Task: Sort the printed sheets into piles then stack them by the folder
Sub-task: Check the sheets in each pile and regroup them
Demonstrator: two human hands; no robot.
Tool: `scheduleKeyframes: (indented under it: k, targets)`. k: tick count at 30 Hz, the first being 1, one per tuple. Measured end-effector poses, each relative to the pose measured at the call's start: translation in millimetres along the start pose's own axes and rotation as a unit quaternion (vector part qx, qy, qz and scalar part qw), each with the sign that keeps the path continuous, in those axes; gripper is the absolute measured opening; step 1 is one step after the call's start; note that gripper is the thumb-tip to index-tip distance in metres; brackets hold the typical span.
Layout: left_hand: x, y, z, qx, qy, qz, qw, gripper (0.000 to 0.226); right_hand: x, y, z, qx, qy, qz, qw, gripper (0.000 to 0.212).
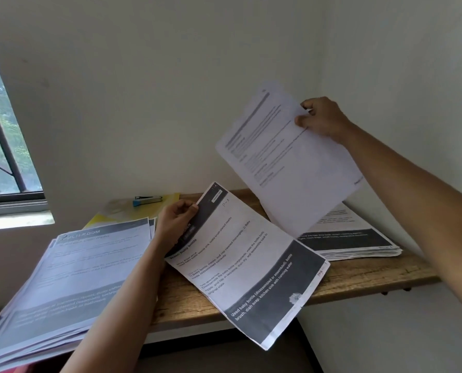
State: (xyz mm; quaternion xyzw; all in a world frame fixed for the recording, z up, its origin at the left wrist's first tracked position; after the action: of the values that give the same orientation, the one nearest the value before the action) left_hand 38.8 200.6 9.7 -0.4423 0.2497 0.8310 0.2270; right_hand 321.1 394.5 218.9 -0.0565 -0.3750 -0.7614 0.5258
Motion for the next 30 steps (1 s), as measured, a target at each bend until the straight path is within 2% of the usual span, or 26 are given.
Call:
scheduleKeyframes:
  k: [3, 7, 12, 19, 24, 27, 30]
  targets:
    - [-2, 5, 0, -0.011, 0.015, -0.09, 0.996, 0.011, -5, -17, 3, 0.091, -0.042, -0.008, 0.995, 0.054]
    - [1, 10, 6, -0.044, 0.031, -0.142, 0.988, 0.012, -10, -46, -4, 0.214, -0.06, -0.021, 0.975, 0.035]
    - [6, 11, 10, -0.057, 0.04, -0.134, 0.989, 0.011, -18, -92, -30, 0.31, -0.101, 0.009, 0.945, 0.024]
    - [6, 7, 7, -0.084, 0.035, -0.09, 0.992, 0.009, -24, -146, -85, 0.354, -0.19, 0.142, 0.905, 0.018]
    - [9, 7, 7, -0.106, 0.028, 0.002, 0.994, 0.012, -19, -168, -109, 0.356, -0.227, 0.202, 0.884, 0.019]
    - [13, 7, 10, -0.095, 0.022, 0.063, 0.993, 0.013, -22, -173, -119, 0.324, -0.247, 0.198, 0.891, 0.019]
    - [13, 6, 8, -0.086, 0.027, 0.088, 0.992, 0.017, -21, -178, -132, 0.329, -0.245, 0.202, 0.889, 0.042]
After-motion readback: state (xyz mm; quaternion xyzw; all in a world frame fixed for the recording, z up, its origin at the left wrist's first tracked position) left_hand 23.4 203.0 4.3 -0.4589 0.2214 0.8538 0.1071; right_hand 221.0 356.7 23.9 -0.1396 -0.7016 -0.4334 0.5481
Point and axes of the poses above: each hand's wrist, its own z-axis towards the middle knuckle, its own y-axis out of the back of the hand, x = y × z, the point moved 5 cm from there along z, towards the middle knuckle, and after that the axes turned 7 degrees about -x, right-handed, at the moved point
